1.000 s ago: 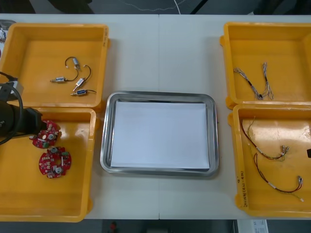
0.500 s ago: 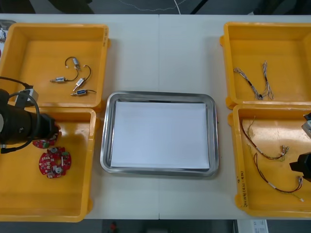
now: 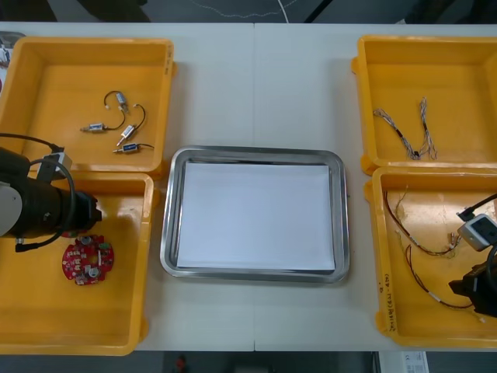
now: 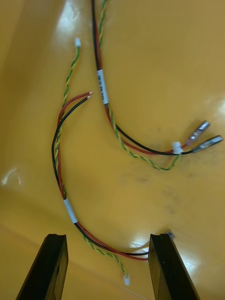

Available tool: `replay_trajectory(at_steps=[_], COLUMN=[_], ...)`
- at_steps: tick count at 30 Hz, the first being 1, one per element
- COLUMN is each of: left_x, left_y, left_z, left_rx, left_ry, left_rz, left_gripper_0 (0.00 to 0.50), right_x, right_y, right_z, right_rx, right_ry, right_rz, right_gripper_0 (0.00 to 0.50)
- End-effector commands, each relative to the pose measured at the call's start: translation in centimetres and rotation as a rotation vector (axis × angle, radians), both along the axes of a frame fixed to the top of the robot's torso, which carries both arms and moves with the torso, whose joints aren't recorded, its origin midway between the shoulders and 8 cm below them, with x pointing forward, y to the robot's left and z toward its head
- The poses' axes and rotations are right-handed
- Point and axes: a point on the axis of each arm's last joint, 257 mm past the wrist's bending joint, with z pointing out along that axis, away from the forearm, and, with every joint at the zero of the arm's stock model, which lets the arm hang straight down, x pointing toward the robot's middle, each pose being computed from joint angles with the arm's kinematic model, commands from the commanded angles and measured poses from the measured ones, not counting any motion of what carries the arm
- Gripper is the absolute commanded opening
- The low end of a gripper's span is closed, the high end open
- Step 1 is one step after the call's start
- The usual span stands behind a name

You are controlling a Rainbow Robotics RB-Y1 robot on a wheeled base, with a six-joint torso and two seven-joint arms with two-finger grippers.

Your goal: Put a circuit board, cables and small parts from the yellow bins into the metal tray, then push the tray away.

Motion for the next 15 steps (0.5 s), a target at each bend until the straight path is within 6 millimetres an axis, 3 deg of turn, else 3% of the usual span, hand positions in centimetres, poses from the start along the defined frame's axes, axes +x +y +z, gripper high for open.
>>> replay_trajectory(at_steps=[1, 12, 13, 14, 15], left_x=[-0.3, 0.2, 0.1, 0.1, 0.1], left_y=[-0.1, -0.5, -0.5, -0.5, -0.5], left_z=[-1.0, -1.0, -1.0, -1.0, -1.0], left_rx=[0.063, 0.064, 0.066, 0.066, 0.066], left_ry=[0.001, -0.024, -0.023, -0.023, -0.023], left_rz=[-0.093, -0.097, -0.098, -0.098, -0.098], left_gripper_0=[0.500, 0.488, 0.397, 0.225, 0.003], right_x=[-1.7, -1.8, -1.9, -1.8, -1.7], right_y=[-0.3, -1.6, -1.5, -1.4, -1.2], right_z=[-2.5, -4.5, -4.7, -4.7, -4.7], right_rx=[-0.028, -0.099, -0.098, -0.098, -0.097], right_ry=[0.054, 0.058, 0.062, 0.060, 0.060], right_rz=[0.045, 0.084, 0.085, 0.088, 0.090], right_gripper_0=[0.500, 0.500, 0.500, 0.500, 0.500])
